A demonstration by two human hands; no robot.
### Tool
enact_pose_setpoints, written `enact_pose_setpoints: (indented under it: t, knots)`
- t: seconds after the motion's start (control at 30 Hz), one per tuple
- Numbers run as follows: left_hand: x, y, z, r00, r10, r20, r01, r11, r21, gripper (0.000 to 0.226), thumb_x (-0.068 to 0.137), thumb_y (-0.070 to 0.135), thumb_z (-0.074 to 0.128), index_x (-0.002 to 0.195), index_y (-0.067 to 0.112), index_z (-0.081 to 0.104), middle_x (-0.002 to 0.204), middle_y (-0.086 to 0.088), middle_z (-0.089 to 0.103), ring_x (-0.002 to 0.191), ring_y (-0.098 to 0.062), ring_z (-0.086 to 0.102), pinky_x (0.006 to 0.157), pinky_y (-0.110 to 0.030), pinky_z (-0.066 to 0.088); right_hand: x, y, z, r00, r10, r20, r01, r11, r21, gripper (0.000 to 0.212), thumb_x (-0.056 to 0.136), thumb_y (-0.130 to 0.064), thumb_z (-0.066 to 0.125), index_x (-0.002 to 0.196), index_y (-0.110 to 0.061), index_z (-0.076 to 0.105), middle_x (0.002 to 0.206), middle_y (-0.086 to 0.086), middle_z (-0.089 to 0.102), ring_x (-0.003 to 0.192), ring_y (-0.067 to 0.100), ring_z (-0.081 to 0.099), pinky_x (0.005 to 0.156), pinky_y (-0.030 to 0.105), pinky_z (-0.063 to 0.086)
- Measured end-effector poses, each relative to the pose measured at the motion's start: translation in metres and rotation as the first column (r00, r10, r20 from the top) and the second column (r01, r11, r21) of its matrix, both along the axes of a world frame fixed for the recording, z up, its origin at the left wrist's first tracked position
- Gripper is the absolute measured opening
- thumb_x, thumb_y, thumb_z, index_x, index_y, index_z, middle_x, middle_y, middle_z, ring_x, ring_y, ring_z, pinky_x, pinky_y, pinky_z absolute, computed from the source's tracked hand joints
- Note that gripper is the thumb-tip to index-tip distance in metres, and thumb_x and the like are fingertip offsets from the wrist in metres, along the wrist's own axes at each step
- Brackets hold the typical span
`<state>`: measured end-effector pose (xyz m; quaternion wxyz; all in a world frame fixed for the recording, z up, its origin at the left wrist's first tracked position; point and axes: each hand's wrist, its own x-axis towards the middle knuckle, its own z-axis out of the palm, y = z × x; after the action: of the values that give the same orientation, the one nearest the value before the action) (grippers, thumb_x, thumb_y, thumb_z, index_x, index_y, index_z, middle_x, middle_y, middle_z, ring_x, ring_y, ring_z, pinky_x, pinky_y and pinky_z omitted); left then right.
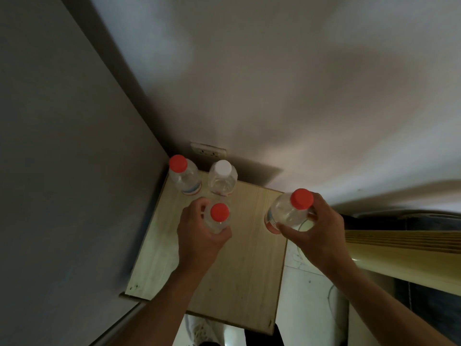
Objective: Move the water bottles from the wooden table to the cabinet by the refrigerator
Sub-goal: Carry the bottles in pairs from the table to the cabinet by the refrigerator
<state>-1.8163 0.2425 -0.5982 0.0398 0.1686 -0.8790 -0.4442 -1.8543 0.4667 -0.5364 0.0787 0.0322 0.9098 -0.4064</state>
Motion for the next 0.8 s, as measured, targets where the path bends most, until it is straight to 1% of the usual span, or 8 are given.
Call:
enact_pose_setpoints:
  t: [0.17, 0.27, 0.33, 0.43, 0.5, 0.57, 0.73, 0.8]
  knots:
    - [-0.003, -0.004, -0.007, 0.999, -0.046, -0.019, 0.046, 0.999, 0.012, 0.065, 0.06, 0.026, 0.088, 0.115, 0.022, 0.053, 0.106, 0.004, 0.059, 0.093, -0.015, 0.058, 0.081, -0.034, 0.053, 0.0, -0.003, -0.005, 1.0, -0.013, 0.017, 0.013, 1.0, -0.017, 0.073, 0.059, -0.024, 0.091, 0.122, -0.019, 0.055, 0.108, -0.011, 0.057, 0.101, 0.013, 0.058, 0.088, 0.029, 0.049]
    - [-0.002, -0.006, -0.007, 0.997, -0.069, -0.031, 0.07, 0.997, 0.019, 0.064, 0.064, 0.028, 0.088, 0.116, 0.023, 0.051, 0.107, 0.006, 0.058, 0.095, -0.014, 0.058, 0.082, -0.036, 0.054, 0.001, -0.006, -0.005, 1.0, -0.01, 0.013, 0.01, 1.0, -0.021, 0.073, 0.058, -0.024, 0.091, 0.121, -0.019, 0.055, 0.108, -0.011, 0.057, 0.101, 0.012, 0.057, 0.087, 0.028, 0.048]
    - [0.0, -0.007, -0.008, 0.996, -0.085, -0.037, 0.086, 0.996, 0.027, 0.063, 0.067, 0.03, 0.088, 0.118, 0.023, 0.052, 0.109, 0.006, 0.058, 0.097, -0.013, 0.058, 0.084, -0.036, 0.054, 0.001, -0.007, -0.006, 1.0, -0.011, 0.017, 0.011, 1.0, -0.022, 0.073, 0.058, -0.023, 0.091, 0.122, -0.018, 0.056, 0.108, -0.012, 0.057, 0.101, 0.011, 0.056, 0.086, 0.025, 0.046]
    - [0.002, -0.007, -0.01, 0.995, -0.09, -0.034, 0.091, 0.995, 0.04, 0.066, 0.067, 0.034, 0.088, 0.121, 0.023, 0.052, 0.112, 0.006, 0.058, 0.101, -0.013, 0.059, 0.085, -0.035, 0.054, -0.001, -0.007, -0.009, 1.0, 0.006, 0.008, -0.006, 1.0, -0.028, 0.073, 0.058, -0.025, 0.09, 0.121, -0.021, 0.055, 0.106, -0.016, 0.056, 0.098, 0.007, 0.056, 0.082, 0.014, 0.041]
    - [0.002, -0.007, -0.01, 0.996, -0.087, -0.03, 0.088, 0.995, 0.043, 0.067, 0.067, 0.036, 0.087, 0.122, 0.024, 0.051, 0.114, 0.005, 0.058, 0.101, -0.013, 0.058, 0.085, -0.033, 0.054, -0.004, -0.007, -0.012, 1.0, 0.016, 0.006, -0.016, 0.999, -0.035, 0.073, 0.058, -0.027, 0.091, 0.121, -0.024, 0.054, 0.106, -0.017, 0.057, 0.098, 0.006, 0.057, 0.081, 0.012, 0.041]
    - [0.002, -0.008, -0.011, 0.996, -0.086, -0.028, 0.087, 0.995, 0.045, 0.068, 0.066, 0.037, 0.088, 0.122, 0.024, 0.051, 0.114, 0.005, 0.058, 0.101, -0.012, 0.058, 0.085, -0.031, 0.053, -0.008, -0.01, -0.016, 1.0, 0.02, -0.002, -0.02, 0.999, -0.034, 0.073, 0.058, -0.03, 0.091, 0.121, -0.026, 0.054, 0.107, -0.017, 0.058, 0.097, 0.005, 0.058, 0.082, 0.013, 0.042]
    - [0.004, -0.01, -0.011, 0.994, -0.1, -0.035, 0.101, 0.994, 0.037, 0.065, 0.068, 0.038, 0.086, 0.122, 0.024, 0.051, 0.114, 0.006, 0.058, 0.101, -0.01, 0.058, 0.087, -0.028, 0.052, -0.023, -0.022, -0.025, 1.0, 0.001, -0.012, -0.001, 0.998, -0.06, 0.072, 0.06, -0.032, 0.09, 0.119, -0.034, 0.05, 0.108, -0.019, 0.056, 0.093, -0.009, 0.053, 0.082, 0.017, 0.044]
    - [0.003, -0.01, -0.011, 0.995, -0.097, -0.034, 0.099, 0.994, 0.043, 0.064, 0.069, 0.038, 0.086, 0.121, 0.024, 0.051, 0.114, 0.006, 0.059, 0.102, -0.01, 0.058, 0.087, -0.029, 0.053, -0.027, -0.026, -0.03, 1.0, -0.009, -0.017, 0.008, 0.998, -0.063, 0.072, 0.06, -0.032, 0.09, 0.121, -0.031, 0.051, 0.109, -0.019, 0.055, 0.092, -0.006, 0.053, 0.084, 0.02, 0.046]
